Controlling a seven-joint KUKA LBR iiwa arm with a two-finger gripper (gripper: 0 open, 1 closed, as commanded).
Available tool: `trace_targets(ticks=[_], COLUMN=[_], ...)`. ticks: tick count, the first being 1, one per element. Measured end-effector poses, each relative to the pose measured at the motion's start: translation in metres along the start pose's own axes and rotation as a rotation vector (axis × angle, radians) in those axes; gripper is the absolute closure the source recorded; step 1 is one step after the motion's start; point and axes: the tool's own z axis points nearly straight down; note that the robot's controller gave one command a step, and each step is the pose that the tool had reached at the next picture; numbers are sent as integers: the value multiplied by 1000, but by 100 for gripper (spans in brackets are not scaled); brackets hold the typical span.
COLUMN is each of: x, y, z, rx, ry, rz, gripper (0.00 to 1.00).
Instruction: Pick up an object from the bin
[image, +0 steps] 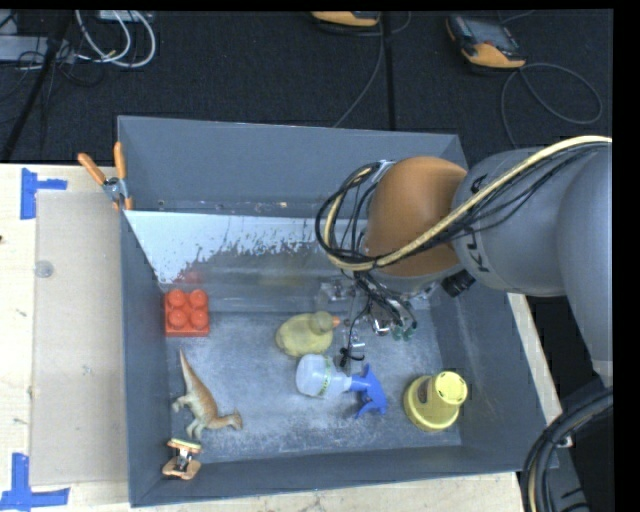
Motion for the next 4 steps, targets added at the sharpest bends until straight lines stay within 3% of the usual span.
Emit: trace_targets(ticks=[1, 2, 3, 4], x=[-11, 33, 33, 39], y=[-6, 39, 38, 41], z=[24, 39, 39, -2], rx=[-1, -2, -2, -1], ry=[-11, 2, 2, 11], rz=[11, 18, 18, 14], gripper=[0, 100, 100, 100])
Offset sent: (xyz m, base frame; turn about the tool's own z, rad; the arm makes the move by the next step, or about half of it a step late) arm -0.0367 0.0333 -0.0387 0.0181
